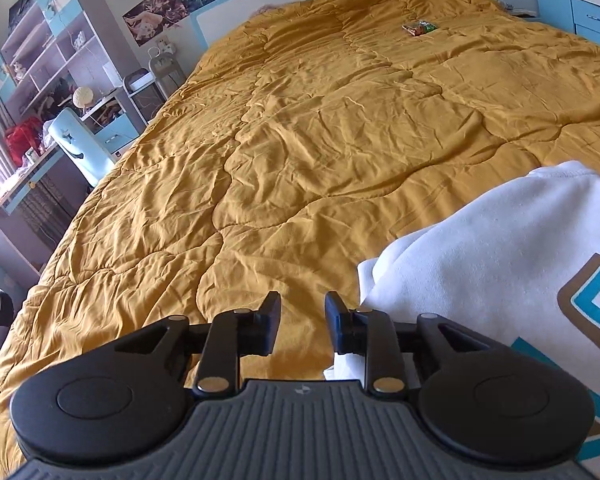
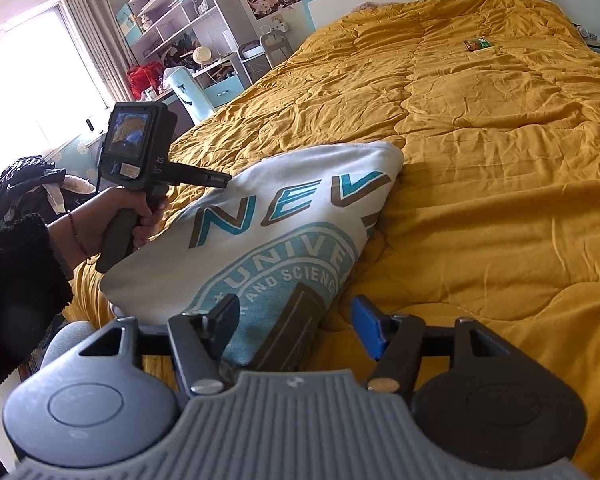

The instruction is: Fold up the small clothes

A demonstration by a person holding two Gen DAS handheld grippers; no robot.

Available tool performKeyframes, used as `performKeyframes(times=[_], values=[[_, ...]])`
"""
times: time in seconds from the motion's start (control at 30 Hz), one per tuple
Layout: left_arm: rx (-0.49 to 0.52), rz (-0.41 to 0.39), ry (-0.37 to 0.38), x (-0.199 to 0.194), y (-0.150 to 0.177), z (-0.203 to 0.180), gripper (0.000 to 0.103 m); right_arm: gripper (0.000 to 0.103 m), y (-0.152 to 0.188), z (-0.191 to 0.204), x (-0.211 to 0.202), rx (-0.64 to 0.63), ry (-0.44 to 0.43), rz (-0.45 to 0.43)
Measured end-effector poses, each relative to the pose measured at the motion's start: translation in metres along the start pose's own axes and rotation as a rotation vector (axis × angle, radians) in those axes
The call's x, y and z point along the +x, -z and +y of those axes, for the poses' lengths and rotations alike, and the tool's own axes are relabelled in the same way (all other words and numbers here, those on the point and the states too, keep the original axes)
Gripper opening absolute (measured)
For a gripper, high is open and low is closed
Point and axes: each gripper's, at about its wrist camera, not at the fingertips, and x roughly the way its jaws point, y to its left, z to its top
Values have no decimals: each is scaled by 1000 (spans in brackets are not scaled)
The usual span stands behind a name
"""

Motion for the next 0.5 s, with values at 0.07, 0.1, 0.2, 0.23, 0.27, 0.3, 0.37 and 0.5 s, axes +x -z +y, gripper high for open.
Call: performKeyframes(times=[0.07,0.1,0.2,0.23,0.27,0.3,0.37,0.5], values=[[-39,36,48,-8,1,10,52,69,-3,-6,-1,28,4,-7],[-66,67,83,-12,1,17,52,70,-5,-11,-2,48,11,-8],[-147,94,140,-28,8,37,56,70,-12,-25,-3,106,43,-5],[-163,95,153,-34,10,42,58,70,-13,-28,-4,117,53,-12],[-180,96,167,-40,12,46,60,70,-14,-31,-6,124,60,-19],[-198,103,182,-44,14,50,61,71,-15,-34,-7,130,66,-22],[-251,134,234,-50,17,59,64,71,-17,-38,-9,138,78,-25],[-376,216,363,-57,23,75,65,71,-20,-39,-10,137,91,-30]])
